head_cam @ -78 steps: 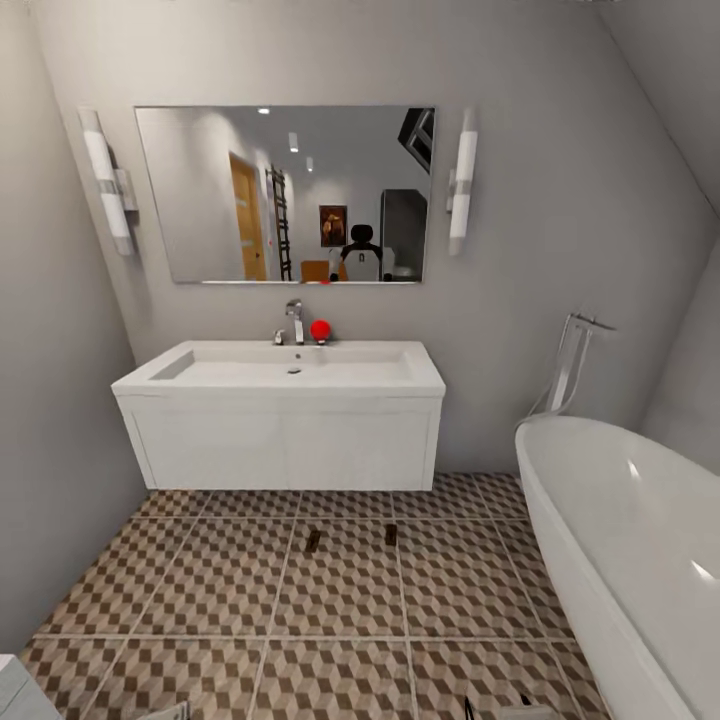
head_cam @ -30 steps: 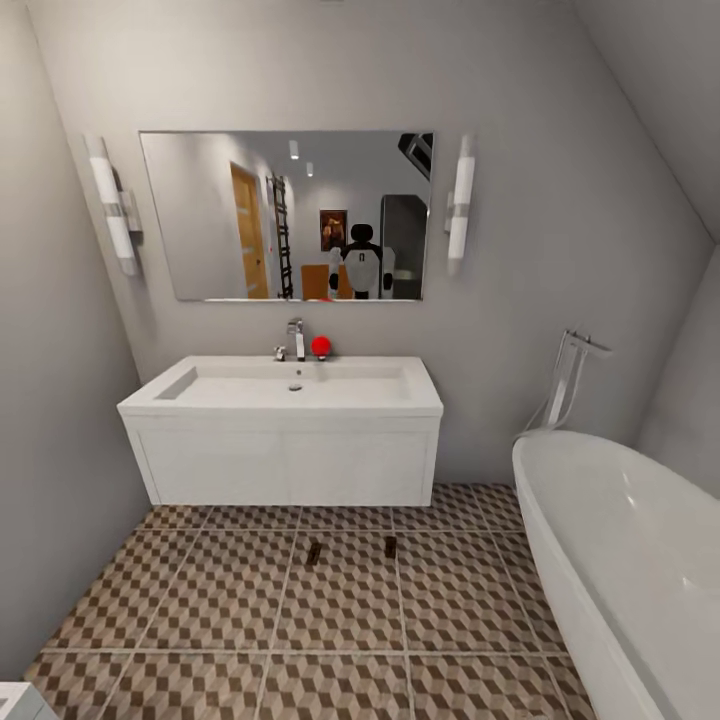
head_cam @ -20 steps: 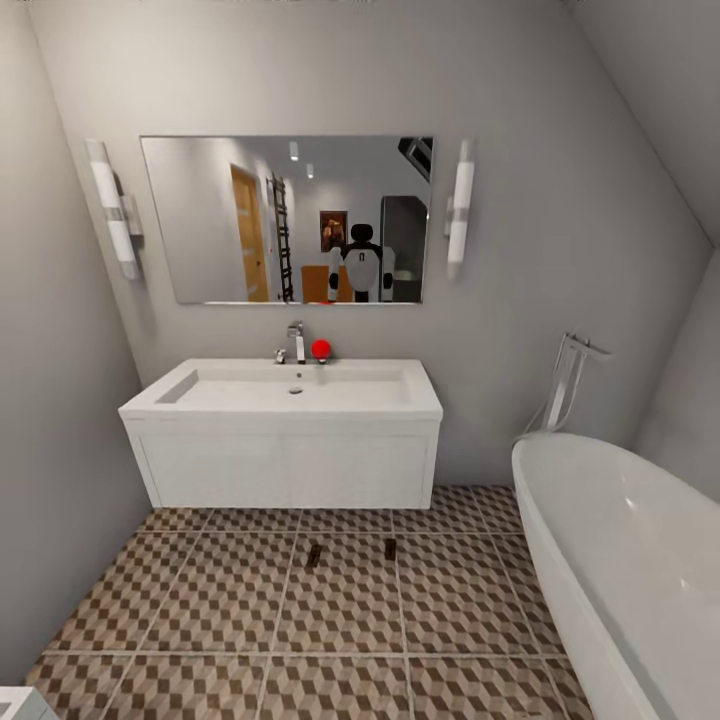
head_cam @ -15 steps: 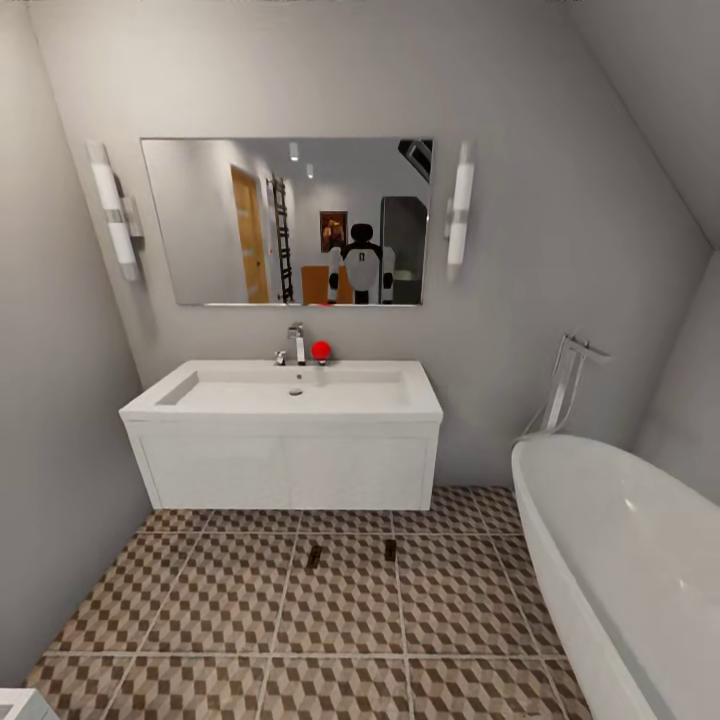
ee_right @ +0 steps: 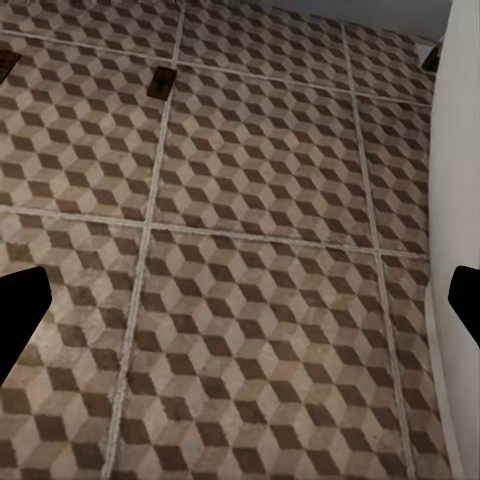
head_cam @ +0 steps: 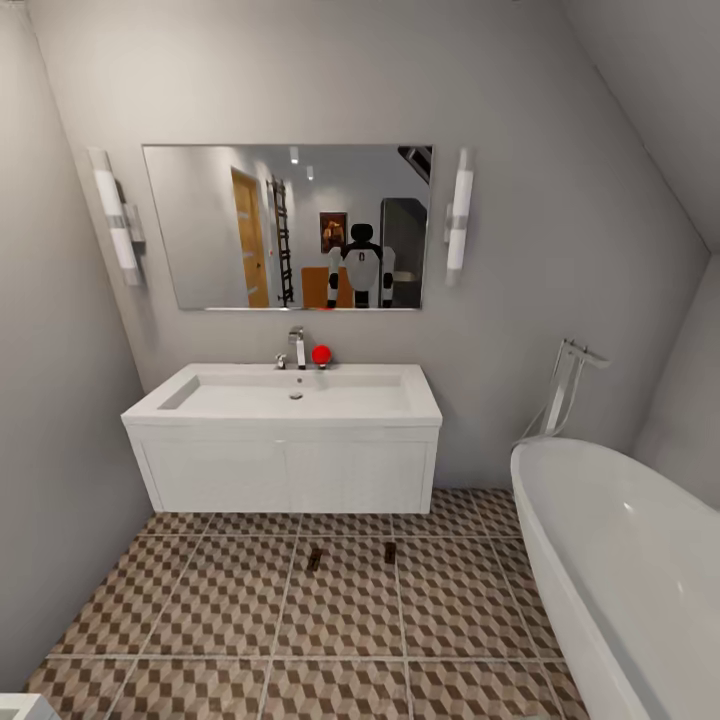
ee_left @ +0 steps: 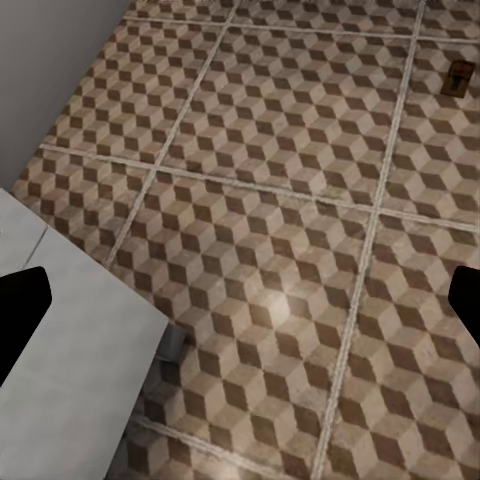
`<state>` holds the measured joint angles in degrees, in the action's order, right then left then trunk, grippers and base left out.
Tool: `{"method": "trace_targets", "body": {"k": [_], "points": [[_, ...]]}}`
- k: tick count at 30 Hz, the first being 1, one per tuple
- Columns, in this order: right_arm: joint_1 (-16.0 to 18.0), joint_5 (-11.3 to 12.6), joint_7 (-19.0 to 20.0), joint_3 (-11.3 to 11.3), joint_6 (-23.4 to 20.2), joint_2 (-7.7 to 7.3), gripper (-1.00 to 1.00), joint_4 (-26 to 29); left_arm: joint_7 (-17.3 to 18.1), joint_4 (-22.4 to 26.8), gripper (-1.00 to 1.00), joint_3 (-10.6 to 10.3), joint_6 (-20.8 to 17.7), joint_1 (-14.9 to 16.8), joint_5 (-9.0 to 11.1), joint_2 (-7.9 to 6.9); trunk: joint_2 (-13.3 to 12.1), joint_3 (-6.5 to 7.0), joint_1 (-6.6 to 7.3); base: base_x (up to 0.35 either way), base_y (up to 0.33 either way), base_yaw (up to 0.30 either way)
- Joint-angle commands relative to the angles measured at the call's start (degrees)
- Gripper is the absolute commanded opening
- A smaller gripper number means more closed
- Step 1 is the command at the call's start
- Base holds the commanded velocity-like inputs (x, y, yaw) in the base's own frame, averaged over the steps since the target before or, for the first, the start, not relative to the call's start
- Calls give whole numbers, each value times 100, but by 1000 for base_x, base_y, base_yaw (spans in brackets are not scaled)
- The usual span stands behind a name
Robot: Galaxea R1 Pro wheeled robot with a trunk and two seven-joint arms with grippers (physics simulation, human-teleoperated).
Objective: Take the four mousetraps from the cabinet in the bathroom and place them on the bathroom floor. Make sure all four end up on the same floor surface, and ensure that at least two of them are either under or directly next to the same bathroom sink.
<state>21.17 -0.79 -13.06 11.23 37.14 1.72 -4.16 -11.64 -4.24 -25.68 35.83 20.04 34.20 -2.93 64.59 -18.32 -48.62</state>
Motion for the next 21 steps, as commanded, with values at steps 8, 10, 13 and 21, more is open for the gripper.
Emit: {"method": "trace_targets", "body": {"k": [8,10,13,21], "points": [[10,2,-47,46,19,4,100,-24,-41,-15,100,-33,17,9,-28,4,-317,137,176,0,0,0],[10,-2,-47,46,18,4,100,-24,-44,-15,100,-33,17,9,-28,4,-398,173,220,0,0,0],[10,-6,-47,49,13,4,100,-24,-45,-14,100,-33,14,8,-28,6,-518,227,286,0,0,0],[10,-33,-47,54,13,4,100,-24,-47,-15,100,-33,12,7,-28,27,-839,371,461,0,0,0]]}}
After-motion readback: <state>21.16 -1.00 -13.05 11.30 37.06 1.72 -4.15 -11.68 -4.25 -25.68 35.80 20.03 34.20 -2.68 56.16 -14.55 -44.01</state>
